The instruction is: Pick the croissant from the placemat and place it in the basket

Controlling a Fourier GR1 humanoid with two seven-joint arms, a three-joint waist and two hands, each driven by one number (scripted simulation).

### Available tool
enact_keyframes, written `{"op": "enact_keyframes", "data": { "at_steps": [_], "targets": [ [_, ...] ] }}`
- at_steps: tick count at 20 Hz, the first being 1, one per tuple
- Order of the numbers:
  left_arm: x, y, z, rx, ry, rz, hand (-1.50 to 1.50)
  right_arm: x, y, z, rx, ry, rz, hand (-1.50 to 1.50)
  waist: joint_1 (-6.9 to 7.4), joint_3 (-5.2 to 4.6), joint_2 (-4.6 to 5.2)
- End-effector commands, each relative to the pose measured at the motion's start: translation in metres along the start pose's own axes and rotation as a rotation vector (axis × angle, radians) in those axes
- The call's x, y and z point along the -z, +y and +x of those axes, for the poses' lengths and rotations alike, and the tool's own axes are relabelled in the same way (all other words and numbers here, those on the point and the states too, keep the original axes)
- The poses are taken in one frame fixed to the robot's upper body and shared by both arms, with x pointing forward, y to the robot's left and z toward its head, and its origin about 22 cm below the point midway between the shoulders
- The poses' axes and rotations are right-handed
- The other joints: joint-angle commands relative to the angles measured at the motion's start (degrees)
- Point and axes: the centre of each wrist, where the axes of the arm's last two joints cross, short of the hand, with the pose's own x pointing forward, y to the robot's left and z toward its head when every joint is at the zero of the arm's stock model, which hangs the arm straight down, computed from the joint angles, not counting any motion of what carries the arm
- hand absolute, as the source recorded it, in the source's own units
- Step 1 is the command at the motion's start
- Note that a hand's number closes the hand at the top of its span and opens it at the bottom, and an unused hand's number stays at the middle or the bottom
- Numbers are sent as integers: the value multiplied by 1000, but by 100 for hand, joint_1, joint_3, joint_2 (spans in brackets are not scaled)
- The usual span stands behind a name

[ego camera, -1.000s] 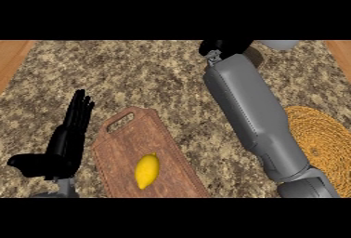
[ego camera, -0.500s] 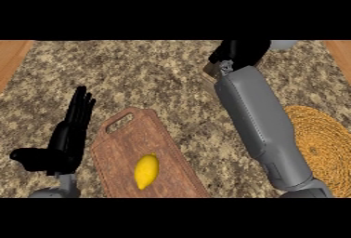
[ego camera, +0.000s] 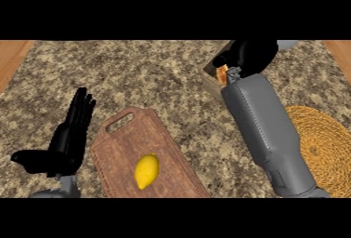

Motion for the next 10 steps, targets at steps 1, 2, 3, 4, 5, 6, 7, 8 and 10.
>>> {"op": "enact_keyframes", "data": {
  "at_steps": [1,2,3,4,5,6,7,8,10],
  "targets": [
    [-3,1,-3,0,-13,17,0,-4,-6,-3,142,87,-95,-150,-15,0,-4],
    [-7,0,-9,2,-4,-6,0,-7,-6,10,165,69,-141,-150,64,-3,16],
    [-9,-5,-6,4,-20,10,0,-18,-9,1,148,66,-141,-150,-4,-2,-17],
    [-16,-4,-6,-10,9,-13,0,-14,-12,11,138,60,-193,-150,38,-2,-10],
    [-5,16,-3,1,-11,2,0,3,-25,9,145,55,-243,-150,-16,-4,-5],
    [-2,-2,-11,-1,-13,7,0,-6,-19,6,136,52,-241,-150,-50,-3,-3],
    [-8,1,-9,11,-6,15,0,0,-41,13,155,69,-270,-150,-69,-3,-27],
    [-7,-3,-12,14,16,10,0,-3,-55,19,137,65,-280,-150,-104,-3,-38],
    [-6,16,-3,17,9,25,0,-7,-48,6,116,103,-304,-150,-88,-3,-36]
  ]
}}
